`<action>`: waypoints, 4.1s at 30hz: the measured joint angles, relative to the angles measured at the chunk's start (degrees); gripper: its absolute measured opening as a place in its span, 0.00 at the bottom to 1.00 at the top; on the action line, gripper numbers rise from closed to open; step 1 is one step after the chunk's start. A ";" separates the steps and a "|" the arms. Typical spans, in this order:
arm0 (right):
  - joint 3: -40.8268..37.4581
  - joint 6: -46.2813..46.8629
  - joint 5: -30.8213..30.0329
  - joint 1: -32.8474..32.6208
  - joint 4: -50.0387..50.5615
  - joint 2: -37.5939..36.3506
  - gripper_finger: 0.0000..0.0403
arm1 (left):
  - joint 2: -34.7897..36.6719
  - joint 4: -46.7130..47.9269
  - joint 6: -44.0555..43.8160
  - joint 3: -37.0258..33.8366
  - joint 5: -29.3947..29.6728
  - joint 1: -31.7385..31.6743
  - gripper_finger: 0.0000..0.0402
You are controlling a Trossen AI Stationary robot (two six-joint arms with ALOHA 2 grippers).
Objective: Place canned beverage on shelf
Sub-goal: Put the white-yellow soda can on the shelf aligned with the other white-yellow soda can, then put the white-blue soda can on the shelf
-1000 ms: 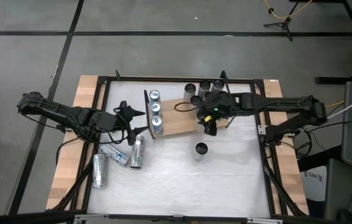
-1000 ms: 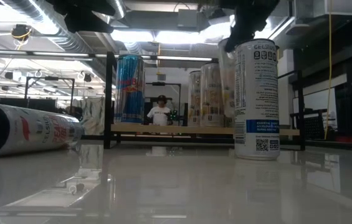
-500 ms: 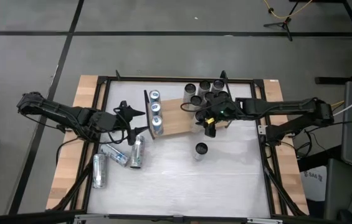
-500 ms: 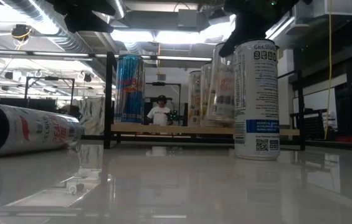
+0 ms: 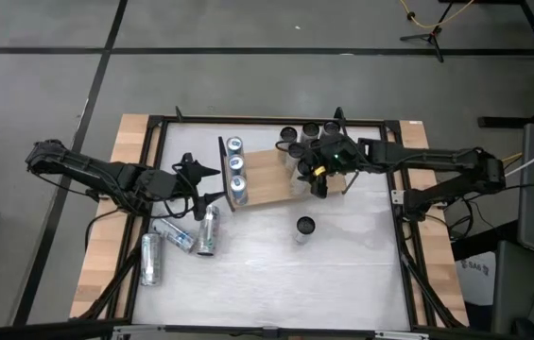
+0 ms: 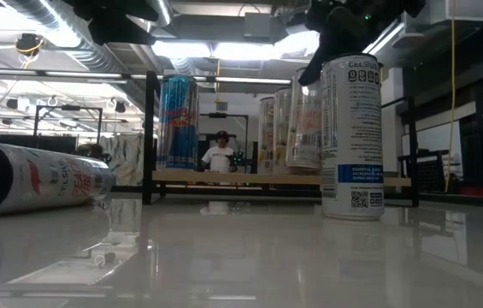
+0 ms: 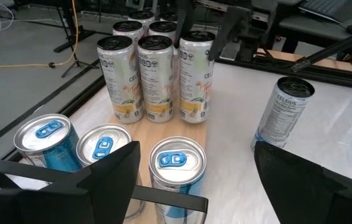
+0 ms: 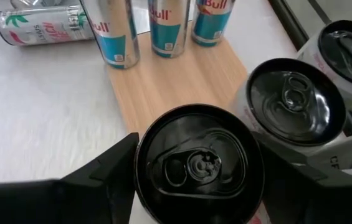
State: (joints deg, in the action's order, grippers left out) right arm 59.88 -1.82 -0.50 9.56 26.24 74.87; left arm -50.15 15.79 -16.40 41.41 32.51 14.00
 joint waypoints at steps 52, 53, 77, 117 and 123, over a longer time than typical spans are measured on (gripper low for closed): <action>0.12 0.00 0.09 -0.17 -3.99 4.35 0.64 | 0.00 0.15 0.05 0.00 0.00 0.01 0.77; 0.11 0.02 0.09 -0.17 -4.08 4.36 0.64 | 0.00 0.15 0.04 0.00 0.00 0.01 0.77; -0.09 0.09 0.14 -0.17 -5.40 4.52 0.90 | 0.00 0.13 0.04 0.00 -0.02 0.02 0.77; 0.20 1.71 11.63 -13.06 -9.41 -1.72 0.90 | -0.09 0.44 0.04 0.02 -0.15 0.02 0.77; 0.20 3.01 8.32 -15.32 -6.60 -1.64 0.90 | -0.09 0.46 0.04 0.02 -0.17 0.02 0.77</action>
State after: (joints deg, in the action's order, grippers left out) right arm 60.07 1.19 7.82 -5.76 19.64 73.23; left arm -50.24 16.25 -16.36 41.43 32.34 14.02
